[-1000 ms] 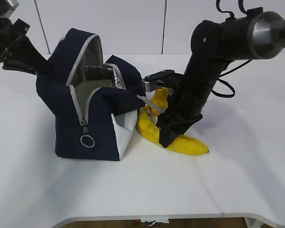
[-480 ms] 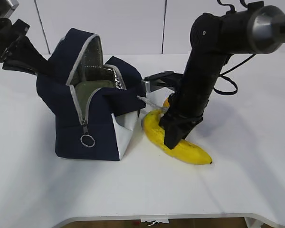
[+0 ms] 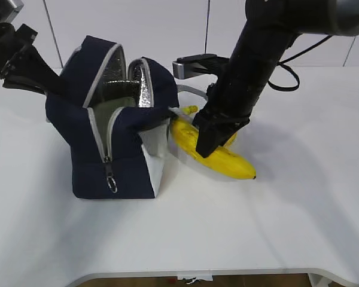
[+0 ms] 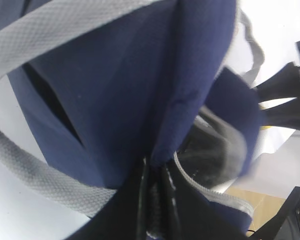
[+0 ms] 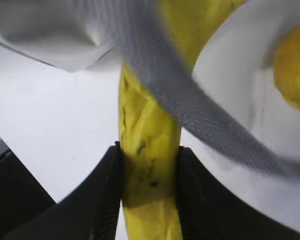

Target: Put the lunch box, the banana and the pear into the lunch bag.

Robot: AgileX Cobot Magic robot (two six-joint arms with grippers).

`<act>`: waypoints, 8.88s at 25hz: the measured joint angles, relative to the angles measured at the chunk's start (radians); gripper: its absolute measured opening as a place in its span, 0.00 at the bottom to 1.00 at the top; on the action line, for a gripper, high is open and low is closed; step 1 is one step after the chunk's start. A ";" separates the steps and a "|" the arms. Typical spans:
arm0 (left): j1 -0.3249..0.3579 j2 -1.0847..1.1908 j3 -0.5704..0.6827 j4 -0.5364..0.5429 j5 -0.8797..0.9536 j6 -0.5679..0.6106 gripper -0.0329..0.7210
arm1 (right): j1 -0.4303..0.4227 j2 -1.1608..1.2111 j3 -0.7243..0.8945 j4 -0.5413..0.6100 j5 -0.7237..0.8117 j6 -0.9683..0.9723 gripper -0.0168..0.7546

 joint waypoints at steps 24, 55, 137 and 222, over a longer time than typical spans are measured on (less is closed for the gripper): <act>0.000 0.000 0.000 0.000 0.002 0.000 0.06 | 0.000 -0.131 -0.007 -0.397 0.004 0.178 0.34; 0.000 0.000 0.000 -0.036 0.004 0.000 0.06 | 0.000 -0.193 -0.238 0.260 -0.058 0.343 0.34; 0.000 0.000 0.000 -0.075 0.008 0.000 0.06 | -0.016 0.088 -0.516 -0.427 0.027 0.570 0.59; 0.000 0.000 0.000 -0.024 0.008 0.000 0.06 | -0.055 0.231 -0.413 -0.223 0.007 0.533 0.35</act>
